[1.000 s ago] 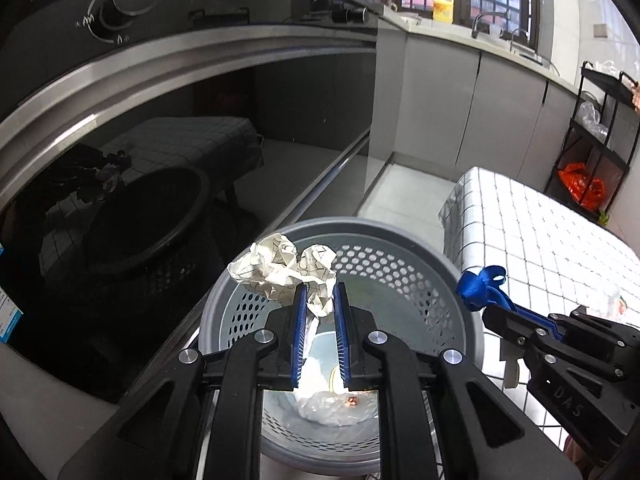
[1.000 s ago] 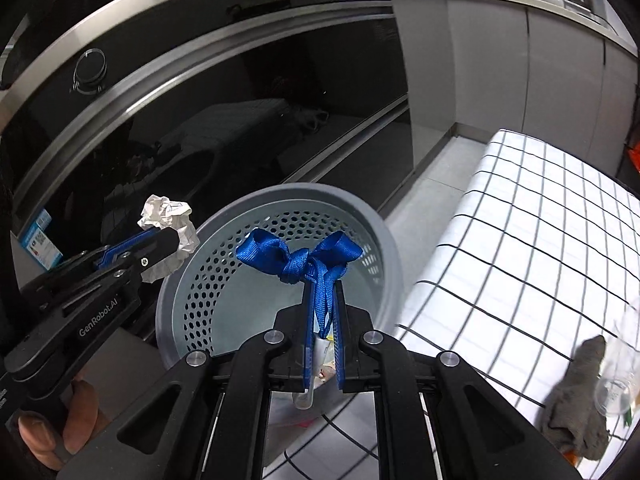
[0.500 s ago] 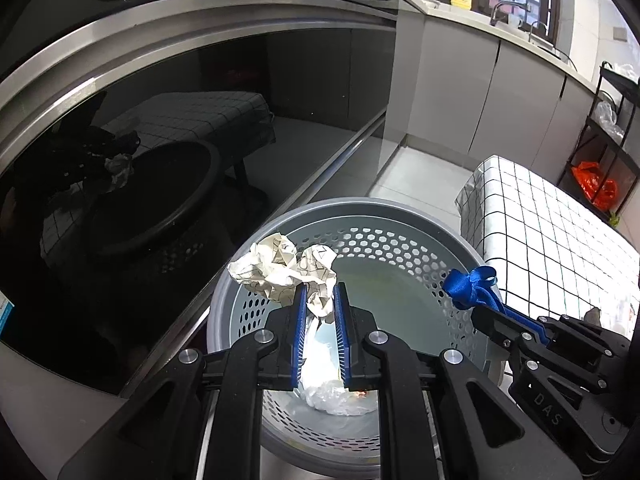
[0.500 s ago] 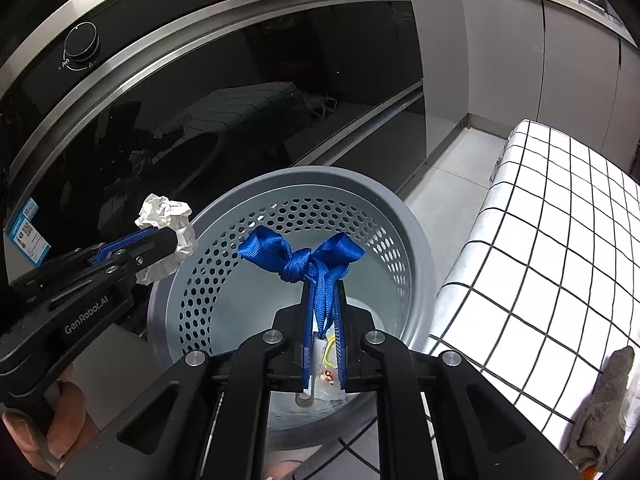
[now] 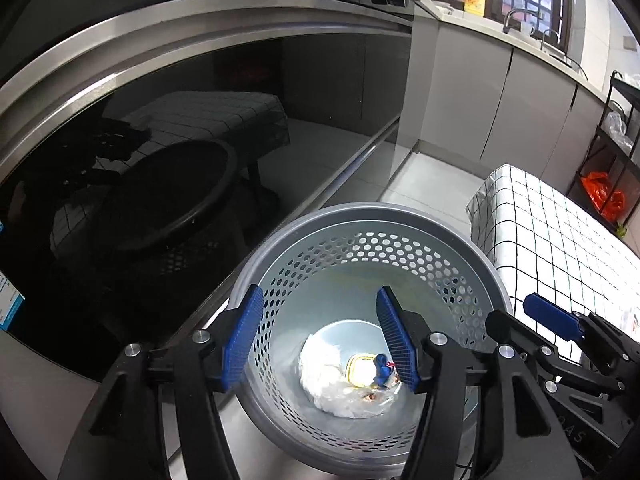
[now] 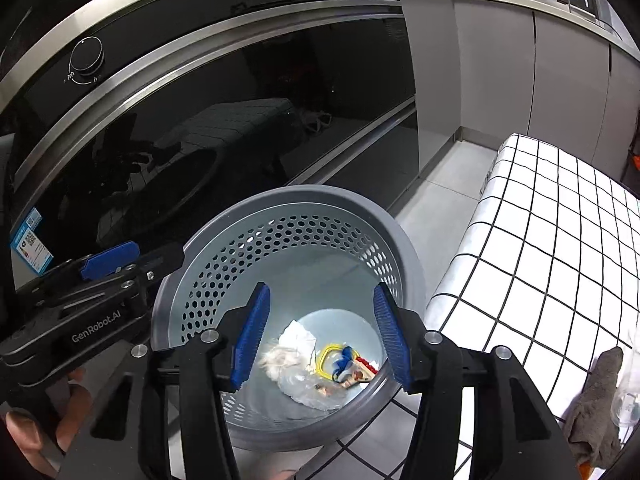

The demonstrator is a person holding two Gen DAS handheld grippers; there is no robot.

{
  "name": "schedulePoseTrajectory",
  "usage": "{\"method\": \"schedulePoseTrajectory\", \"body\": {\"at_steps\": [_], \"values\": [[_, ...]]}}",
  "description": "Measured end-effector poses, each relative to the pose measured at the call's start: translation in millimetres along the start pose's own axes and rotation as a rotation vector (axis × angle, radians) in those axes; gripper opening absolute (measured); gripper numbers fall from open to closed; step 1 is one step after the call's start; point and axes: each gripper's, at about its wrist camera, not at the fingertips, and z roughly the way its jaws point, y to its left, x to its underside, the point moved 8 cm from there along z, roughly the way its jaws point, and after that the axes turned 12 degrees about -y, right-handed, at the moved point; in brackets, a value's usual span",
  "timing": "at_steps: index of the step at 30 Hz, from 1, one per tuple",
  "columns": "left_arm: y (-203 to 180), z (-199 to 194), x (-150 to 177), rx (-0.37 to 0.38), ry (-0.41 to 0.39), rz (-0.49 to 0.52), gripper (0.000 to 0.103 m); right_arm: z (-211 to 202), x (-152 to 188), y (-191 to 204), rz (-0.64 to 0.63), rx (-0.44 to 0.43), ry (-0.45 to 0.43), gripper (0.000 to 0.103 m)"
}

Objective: Collect trash
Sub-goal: 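Move both tools back over the table toward the carton and peel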

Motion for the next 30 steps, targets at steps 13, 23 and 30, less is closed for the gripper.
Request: {"method": "schedulePoseTrajectory", "body": {"at_steps": [13,23,30], "values": [[-1,-4,-2,0.013,-0.025,0.004,0.065,-4,0,2,0.003,0.009,0.0,0.052],[-4,-10,-4,0.023,-0.057,0.005,0.076,-15,2,2,-0.001,0.027,-0.01,0.052],[-10,-21,-7,0.015,-0.102,0.034,0.088,-31,7,-5,0.006,0.059,-0.023,0.053]]}}
